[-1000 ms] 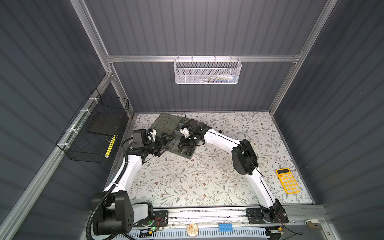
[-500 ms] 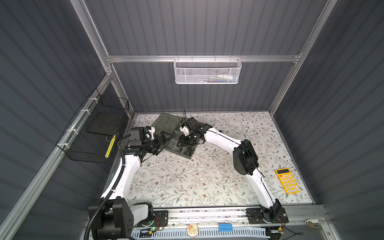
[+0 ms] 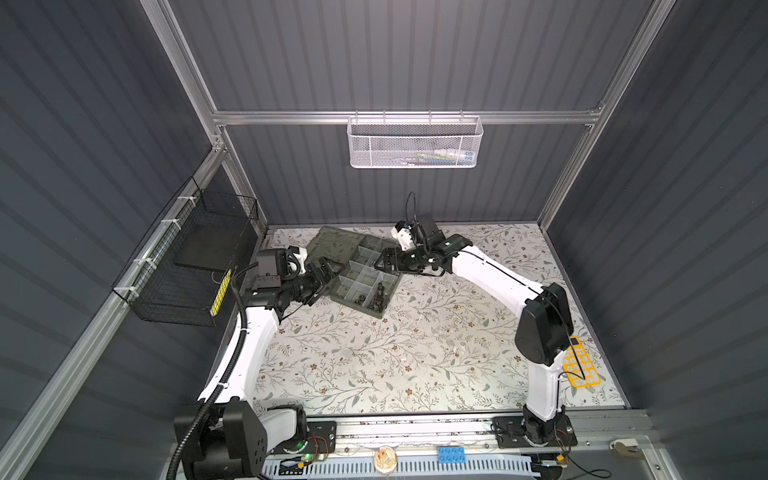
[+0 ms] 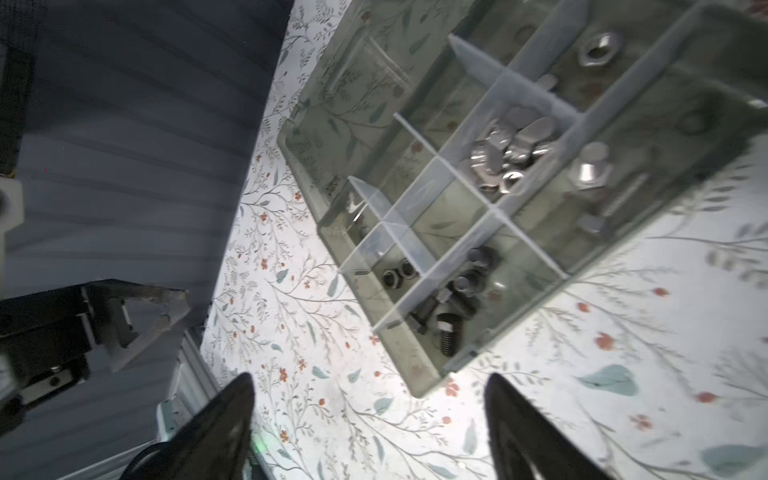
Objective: Sort the screws and nuts into containers
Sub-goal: 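Open the right gripper to drop the nut, then move back toward the remaining nuts, then lower the right gripper onto a loose black hex nut and close on it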
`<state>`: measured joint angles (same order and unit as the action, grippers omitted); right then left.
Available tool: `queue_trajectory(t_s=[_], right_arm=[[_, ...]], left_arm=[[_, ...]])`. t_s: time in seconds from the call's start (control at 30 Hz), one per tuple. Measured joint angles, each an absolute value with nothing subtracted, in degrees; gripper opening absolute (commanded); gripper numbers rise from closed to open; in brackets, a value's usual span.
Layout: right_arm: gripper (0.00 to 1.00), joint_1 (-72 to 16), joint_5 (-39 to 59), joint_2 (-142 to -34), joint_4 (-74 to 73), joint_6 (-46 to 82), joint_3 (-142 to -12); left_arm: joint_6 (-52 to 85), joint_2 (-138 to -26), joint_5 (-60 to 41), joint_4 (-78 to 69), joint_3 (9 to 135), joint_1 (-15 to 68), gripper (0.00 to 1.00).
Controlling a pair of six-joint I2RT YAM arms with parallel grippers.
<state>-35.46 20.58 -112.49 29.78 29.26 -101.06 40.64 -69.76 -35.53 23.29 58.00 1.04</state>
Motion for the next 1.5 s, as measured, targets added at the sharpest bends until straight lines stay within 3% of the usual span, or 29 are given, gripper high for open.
queue_trajectory(t_s=[0.5, 0.77, 1.17, 1.5], right_arm=[[0.98, -20.18, 10.24, -111.98, 30.87, 26.72, -95.02], [0.82, -18.11, 4.54, -124.05, 33.76, 22.04, -102.19], [0.58, -17.91, 0.89, -134.54, 36.69, 18.94, -115.15], [0.49, -17.87, 1.1, -139.46, 38.87, 18.85, -119.15]], left_arm=[[41.17, -83.48, -28.56, 17.8, 64.34, 20.27, 1.0], [42.41, -89.89, -27.22, 14.11, 67.22, 25.61, 1.0], [42.85, -95.68, -27.11, 12.27, 69.28, 25.96, 1.0], [42.65, -98.59, -27.46, 12.32, 70.94, 25.96, 1.0]])
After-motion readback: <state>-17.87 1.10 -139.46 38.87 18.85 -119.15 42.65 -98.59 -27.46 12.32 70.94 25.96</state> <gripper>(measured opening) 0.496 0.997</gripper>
